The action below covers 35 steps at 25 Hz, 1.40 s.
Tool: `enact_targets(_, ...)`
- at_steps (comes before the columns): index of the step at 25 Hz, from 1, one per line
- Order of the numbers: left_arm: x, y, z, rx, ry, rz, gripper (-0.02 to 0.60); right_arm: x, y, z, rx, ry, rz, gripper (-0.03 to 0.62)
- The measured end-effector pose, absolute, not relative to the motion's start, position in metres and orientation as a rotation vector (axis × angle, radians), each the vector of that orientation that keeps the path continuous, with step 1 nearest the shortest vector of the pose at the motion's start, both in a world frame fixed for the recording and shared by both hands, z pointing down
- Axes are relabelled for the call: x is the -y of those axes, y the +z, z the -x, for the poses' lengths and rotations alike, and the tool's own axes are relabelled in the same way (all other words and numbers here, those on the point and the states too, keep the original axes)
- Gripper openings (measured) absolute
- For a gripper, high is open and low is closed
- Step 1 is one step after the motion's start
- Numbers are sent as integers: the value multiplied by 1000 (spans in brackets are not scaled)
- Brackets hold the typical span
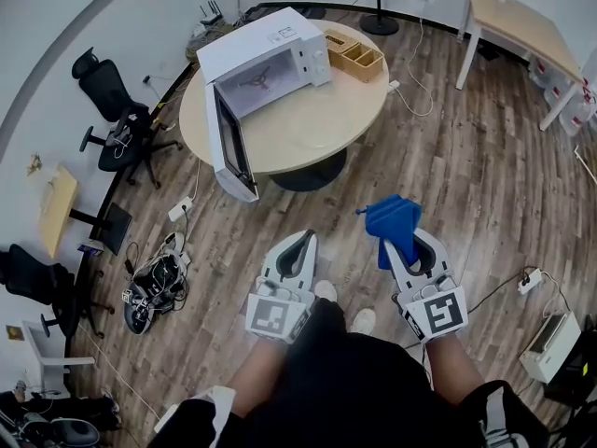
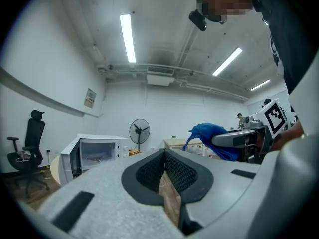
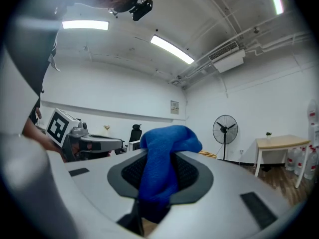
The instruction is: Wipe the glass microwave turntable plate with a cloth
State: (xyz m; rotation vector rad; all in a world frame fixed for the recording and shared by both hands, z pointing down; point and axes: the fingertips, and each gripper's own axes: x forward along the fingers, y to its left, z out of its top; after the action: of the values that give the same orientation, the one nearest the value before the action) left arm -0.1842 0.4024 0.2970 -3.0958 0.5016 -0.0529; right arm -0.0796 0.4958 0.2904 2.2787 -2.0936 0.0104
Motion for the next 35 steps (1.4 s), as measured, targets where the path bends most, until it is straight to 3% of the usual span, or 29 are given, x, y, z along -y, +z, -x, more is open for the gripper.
enact_targets(19, -242, 303, 79, -492, -26, 3139, 6, -309, 302, -13, 2160, 136, -2191, 100)
enact_targets(35, -140, 306, 44, -465, -64, 3178, 6, -197, 301, -44, 2166, 110, -2110, 100)
